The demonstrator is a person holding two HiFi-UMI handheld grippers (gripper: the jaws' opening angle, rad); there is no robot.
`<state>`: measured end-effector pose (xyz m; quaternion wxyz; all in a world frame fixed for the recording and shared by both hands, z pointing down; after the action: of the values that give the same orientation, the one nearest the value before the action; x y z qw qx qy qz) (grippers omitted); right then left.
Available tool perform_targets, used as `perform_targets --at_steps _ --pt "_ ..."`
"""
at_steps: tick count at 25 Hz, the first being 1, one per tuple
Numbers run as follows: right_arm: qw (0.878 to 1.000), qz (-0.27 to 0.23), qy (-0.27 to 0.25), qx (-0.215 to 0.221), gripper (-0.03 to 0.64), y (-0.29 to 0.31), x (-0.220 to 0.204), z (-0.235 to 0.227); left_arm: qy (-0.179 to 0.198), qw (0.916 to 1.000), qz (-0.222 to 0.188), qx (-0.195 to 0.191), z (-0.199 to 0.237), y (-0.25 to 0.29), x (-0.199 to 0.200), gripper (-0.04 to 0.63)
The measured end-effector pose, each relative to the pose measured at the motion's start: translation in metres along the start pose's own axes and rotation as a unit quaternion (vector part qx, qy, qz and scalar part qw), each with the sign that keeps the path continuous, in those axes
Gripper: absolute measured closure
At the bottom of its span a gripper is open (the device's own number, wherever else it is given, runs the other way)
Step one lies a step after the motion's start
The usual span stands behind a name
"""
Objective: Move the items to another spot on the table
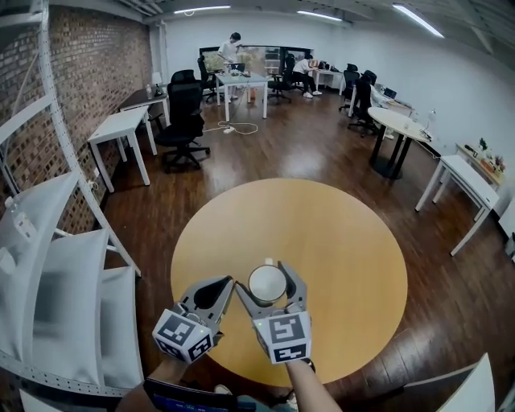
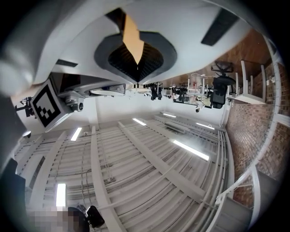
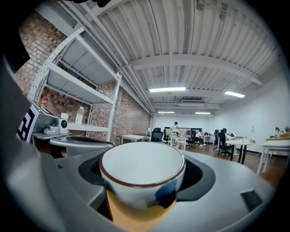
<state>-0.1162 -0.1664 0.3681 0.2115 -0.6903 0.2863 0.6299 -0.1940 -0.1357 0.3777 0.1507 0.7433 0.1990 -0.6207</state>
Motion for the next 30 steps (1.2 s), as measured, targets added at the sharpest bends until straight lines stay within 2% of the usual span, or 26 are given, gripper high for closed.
perform_targets --at_steps 7,21,30 --pt "1.0 0.0 0.001 -0.017 0.199 -0.046 0.008 -0.06 0.002 0.9999 -0.002 -0.016 -0.061 0.043 0.015 0.591" --pt "0.995 -0.009 0.003 -0.098 0.199 -0.133 0.016 -0.18 0.0 0.9962 -0.025 -0.084 -0.165 0.132 0.038 0.591" --pt "0.99 -0.01 0.004 -0.14 0.199 -0.184 0.01 -0.247 -0.007 0.9923 -0.033 -0.119 -0.232 0.179 0.037 0.591"
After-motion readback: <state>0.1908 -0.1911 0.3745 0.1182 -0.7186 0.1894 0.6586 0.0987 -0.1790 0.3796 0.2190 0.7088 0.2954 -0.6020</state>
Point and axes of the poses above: the fingertips, and each gripper's own axes: y forward along the fingers, z to its left, x out of its top, the point moved 2 cm from there along -y, backward along the fingers, and after that the axes turned 12 degrees about y, right-handed, at the moved point
